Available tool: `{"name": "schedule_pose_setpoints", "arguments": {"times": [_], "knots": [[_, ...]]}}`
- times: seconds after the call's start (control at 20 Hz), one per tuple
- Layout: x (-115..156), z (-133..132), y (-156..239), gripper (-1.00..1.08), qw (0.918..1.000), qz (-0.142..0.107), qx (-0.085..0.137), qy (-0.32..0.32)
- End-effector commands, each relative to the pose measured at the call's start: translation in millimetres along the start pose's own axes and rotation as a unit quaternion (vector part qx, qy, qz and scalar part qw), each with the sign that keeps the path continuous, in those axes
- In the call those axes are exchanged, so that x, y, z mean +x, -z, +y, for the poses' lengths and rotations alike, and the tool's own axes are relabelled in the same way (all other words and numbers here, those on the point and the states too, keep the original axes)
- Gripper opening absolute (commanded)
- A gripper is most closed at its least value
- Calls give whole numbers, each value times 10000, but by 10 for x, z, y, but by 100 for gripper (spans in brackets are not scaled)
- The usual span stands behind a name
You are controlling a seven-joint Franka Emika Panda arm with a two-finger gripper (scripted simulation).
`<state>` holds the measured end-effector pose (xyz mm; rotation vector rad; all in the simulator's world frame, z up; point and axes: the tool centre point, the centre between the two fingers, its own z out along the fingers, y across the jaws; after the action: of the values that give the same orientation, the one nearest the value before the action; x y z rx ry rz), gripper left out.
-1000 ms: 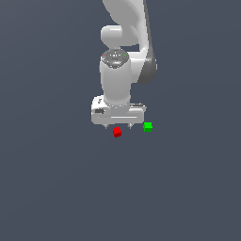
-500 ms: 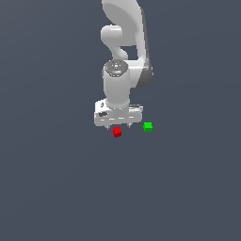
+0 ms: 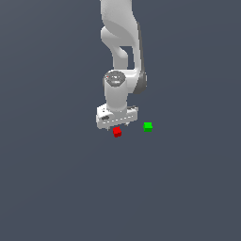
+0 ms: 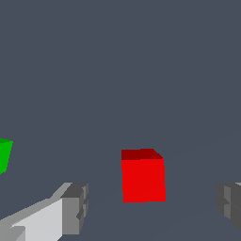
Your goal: Stack the red cube on top of the green cube.
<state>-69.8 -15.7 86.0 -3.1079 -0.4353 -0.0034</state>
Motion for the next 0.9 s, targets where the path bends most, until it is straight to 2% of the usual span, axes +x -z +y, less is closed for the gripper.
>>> {"name": "schedule_pose_setpoints", "arguments": {"times": [0.0,0.5,0.85], "knots": [[-60,0,-86,100,9999,-4,-5,131],[-101,12,-179,100,9998,-17,-10,208],[-111,11,-442,100,9998,-15,-12,217]]}}
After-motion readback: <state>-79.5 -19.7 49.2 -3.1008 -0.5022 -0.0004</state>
